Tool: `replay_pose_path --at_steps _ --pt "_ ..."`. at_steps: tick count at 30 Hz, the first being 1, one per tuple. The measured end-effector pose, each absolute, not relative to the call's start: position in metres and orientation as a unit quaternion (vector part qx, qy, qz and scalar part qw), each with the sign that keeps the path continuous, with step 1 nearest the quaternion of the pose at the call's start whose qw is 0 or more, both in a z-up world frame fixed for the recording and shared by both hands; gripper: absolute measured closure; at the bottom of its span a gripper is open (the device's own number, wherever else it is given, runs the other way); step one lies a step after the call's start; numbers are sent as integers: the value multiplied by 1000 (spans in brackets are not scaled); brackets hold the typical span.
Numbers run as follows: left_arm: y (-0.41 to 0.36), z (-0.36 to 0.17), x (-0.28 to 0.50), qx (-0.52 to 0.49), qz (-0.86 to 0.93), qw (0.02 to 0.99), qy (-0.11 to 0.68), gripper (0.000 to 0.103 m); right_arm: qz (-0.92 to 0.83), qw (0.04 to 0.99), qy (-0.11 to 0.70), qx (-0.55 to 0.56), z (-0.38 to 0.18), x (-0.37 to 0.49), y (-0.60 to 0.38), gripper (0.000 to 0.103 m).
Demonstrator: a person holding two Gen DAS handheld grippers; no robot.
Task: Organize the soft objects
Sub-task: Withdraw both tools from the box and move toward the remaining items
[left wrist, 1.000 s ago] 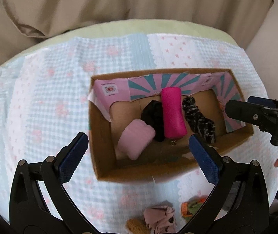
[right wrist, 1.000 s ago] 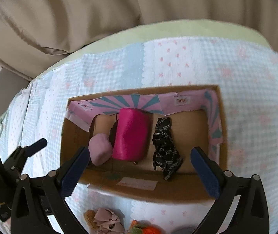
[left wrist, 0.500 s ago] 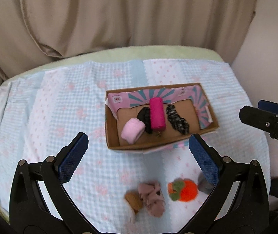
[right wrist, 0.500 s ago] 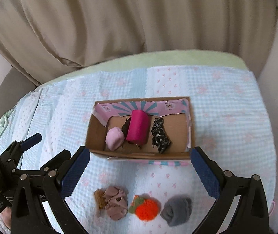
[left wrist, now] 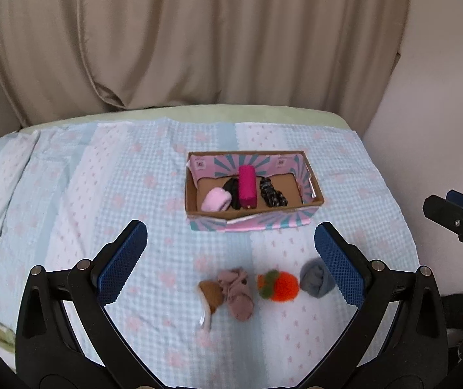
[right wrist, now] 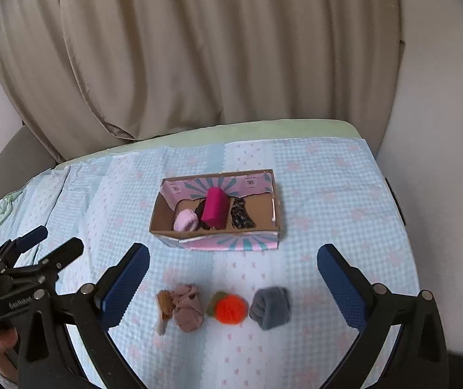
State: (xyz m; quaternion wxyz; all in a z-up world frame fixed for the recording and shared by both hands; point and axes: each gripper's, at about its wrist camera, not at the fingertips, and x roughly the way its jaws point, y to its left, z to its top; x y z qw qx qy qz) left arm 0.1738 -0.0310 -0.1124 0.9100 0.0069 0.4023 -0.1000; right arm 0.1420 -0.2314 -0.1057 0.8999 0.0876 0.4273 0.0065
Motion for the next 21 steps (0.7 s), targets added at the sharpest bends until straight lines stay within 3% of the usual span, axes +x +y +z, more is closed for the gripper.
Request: replay_pose_path --at_steps 12,21 --pt "-36 -148 83 -36 -83 909 406 0 18 901 424 88 -134 72 -244 0" --pt "-64 -231 60 -56 -61 906 416 0 26 900 426 93 -204 58 -256 0"
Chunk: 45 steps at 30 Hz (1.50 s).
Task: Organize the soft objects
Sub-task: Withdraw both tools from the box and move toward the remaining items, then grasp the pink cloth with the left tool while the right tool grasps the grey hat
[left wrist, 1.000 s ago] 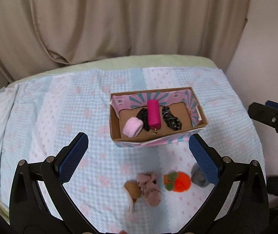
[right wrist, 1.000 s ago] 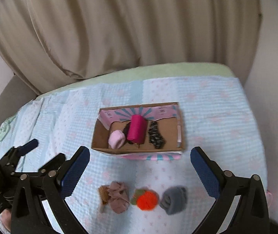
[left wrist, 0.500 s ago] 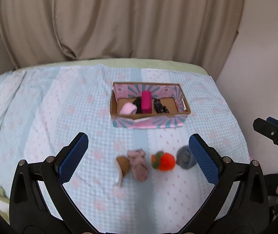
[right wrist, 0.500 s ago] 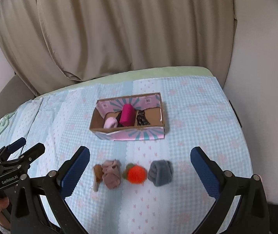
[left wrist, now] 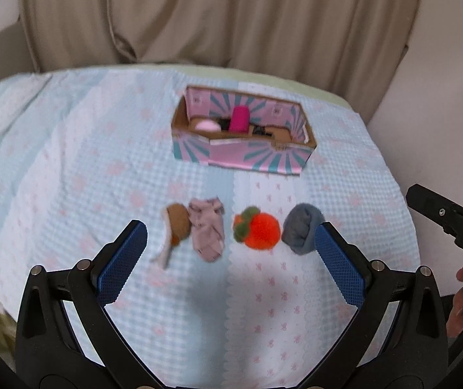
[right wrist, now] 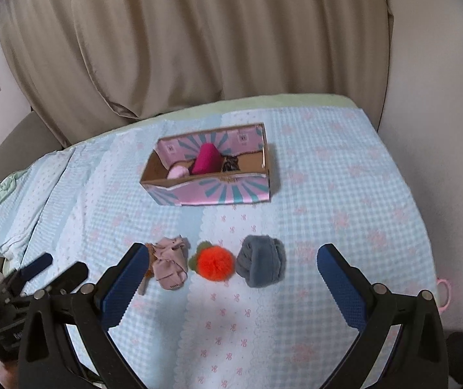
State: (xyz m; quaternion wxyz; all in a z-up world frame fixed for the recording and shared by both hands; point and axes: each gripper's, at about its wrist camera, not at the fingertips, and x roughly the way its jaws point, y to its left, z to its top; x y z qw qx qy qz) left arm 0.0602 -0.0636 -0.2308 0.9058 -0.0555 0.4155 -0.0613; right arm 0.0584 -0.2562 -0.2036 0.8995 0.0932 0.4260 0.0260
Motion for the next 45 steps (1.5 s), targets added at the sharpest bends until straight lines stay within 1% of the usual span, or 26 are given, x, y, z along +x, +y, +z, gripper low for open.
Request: replay_pose_path --at_steps 7,12,18,24,26,28,30,32,35,36,37,39,41,43,45 --pt "-73 -321 81 -103 -35 893 436 0 30 896 431 103 -276 70 -263 0" --pt "-69 -371 110 -139 -19 883 449 1 25 889 446 102 -321 88 -264 0" --pt "-66 -415 147 -178 -4 863 473 7 15 878 463 121 -362 116 -269 0" --pt "-54 -443 176 -229 21 843 486 9 11 864 484 136 -388 143 -267 0" --pt "-52 -450 184 -238 24 838 490 13 12 860 491 137 -398 152 -266 0" --pt "-56 -455 191 -236 26 836 494 22 9 857 497 139 -406 158 -265 0" --pt "-60 -455 194 -223 37 839 495 24 9 851 504 144 -415 164 -264 2" --pt "-64 -456 198 -212 42 843 493 29 10 847 512 144 -422 169 -263 5" --pt "-66 -460 203 -192 50 844 497 44 6 844 516 145 -429 174 -264 6" --pt "-66 -463 205 -186 50 844 501 54 4 844 517 145 -431 176 -265 6" --pt "-64 -466 206 -181 48 843 504 60 3 842 519 145 -433 177 -266 9" --pt "-62 -469 208 -172 46 842 509 65 1 840 525 141 -438 180 -266 16" --pt "-60 -470 208 -165 44 844 508 69 -4 837 531 133 -443 183 -267 26" --pt "-60 -469 208 -157 41 846 507 73 -8 835 535 130 -447 184 -268 30" --pt "-59 -468 207 -153 38 848 506 75 -10 835 534 130 -447 184 -269 34"
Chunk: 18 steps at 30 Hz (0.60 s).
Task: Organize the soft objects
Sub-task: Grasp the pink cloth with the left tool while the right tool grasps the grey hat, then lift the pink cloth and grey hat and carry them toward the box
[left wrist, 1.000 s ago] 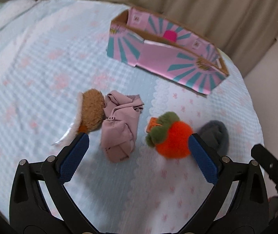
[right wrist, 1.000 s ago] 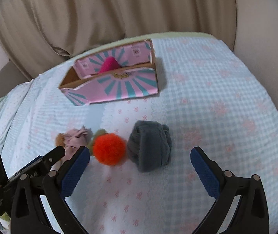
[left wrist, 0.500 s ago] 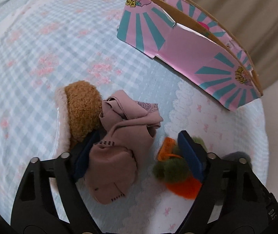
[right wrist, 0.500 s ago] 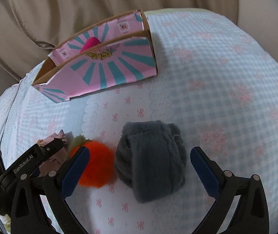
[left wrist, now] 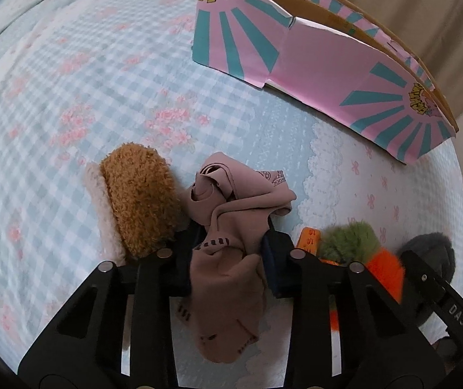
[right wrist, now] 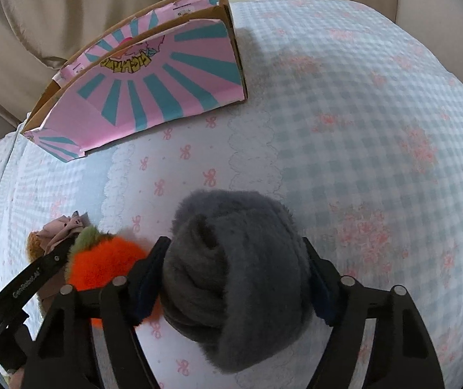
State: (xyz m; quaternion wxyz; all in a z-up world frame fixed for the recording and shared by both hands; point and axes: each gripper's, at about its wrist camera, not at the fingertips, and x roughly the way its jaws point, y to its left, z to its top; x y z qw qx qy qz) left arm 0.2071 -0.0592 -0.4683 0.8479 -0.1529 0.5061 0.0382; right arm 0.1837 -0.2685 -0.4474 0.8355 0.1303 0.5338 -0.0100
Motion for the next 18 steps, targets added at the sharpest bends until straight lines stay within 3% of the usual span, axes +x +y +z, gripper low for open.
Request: replay_pose_path --at_steps 8,18 --pt "-58 -458 202 -146 28 854 499 78 -11 842 526 118 -439 181 -262 46" --pt "-60 -424 186 -150 18 865 479 79 -5 860 496 121 -398 168 -264 48"
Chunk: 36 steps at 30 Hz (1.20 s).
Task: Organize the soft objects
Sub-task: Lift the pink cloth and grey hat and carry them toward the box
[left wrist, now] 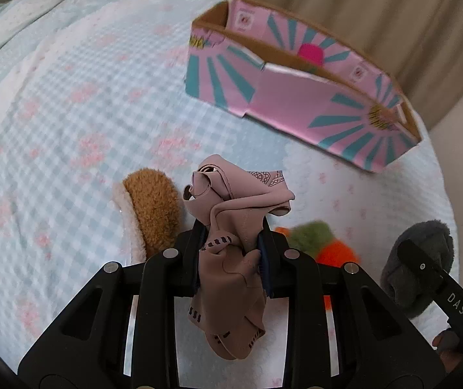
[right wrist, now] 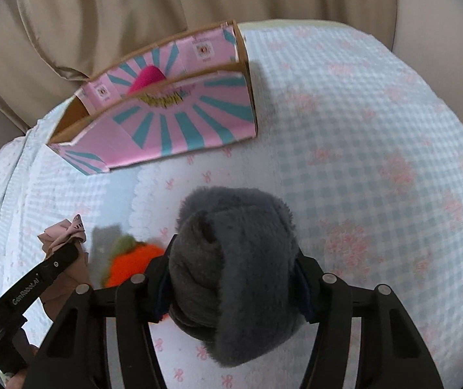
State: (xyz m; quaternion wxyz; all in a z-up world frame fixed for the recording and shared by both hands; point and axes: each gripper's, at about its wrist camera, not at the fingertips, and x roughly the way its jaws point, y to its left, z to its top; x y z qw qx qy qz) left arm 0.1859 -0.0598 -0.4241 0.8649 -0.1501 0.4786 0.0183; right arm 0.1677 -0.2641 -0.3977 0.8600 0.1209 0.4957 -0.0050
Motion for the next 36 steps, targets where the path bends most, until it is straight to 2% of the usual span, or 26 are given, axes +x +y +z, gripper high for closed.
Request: replay_pose_path --at_steps 7,24,30,36 --pt "-63 -374 165 -137 -2 878 458 79 -4 871 477 115 -352 145 -261 48" --pt "-63 -211 103 -79 -50 893 441 79 8 897 435 84 -185 78 -251 48" --pt "-53 -177 128 -44 -79 892 443 79 4 899 433 74 -154 90 -242 48" --pt "-31 -161 187 -44 -94 890 445 79 -2 901 426 81 -141 124 -228 48"
